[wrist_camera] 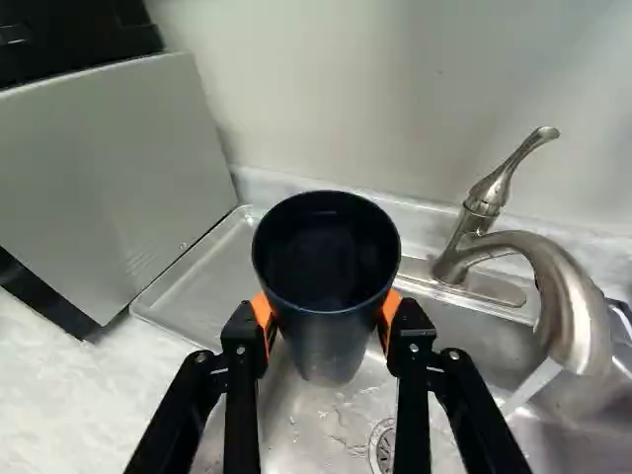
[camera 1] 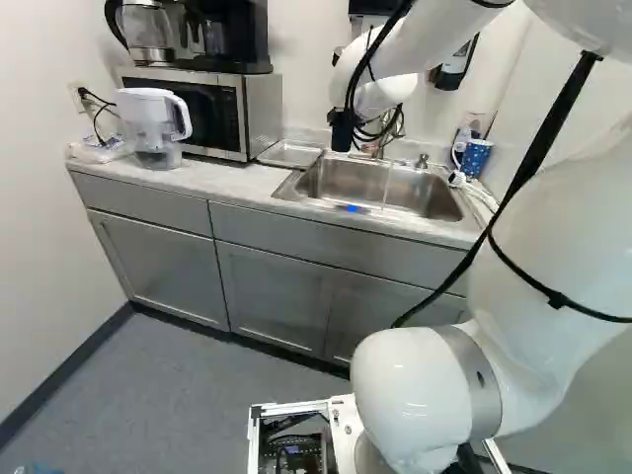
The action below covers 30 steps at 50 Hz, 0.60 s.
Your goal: Rinse the cup and place it in the tray
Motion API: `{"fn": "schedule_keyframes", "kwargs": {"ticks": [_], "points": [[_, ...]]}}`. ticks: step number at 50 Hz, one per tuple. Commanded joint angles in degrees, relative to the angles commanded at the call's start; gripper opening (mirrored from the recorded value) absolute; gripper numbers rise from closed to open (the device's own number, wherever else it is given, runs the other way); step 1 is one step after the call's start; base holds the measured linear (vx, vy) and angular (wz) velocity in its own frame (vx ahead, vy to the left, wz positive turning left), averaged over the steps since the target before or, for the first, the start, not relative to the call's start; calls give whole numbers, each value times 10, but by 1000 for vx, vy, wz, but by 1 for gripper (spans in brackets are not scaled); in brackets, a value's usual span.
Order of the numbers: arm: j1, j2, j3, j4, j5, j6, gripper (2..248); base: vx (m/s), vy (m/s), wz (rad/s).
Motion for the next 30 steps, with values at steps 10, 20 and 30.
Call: {"fn": "schedule_keyframes", "kwargs": {"ticks": [10,20,30], "points": [[0,5,-7,0,-11,0,122,0,0,0],[0,11,-13,0,-17,0,122,0,0,0],[0,11,-13,0,-17,0,122,0,0,0]]}}
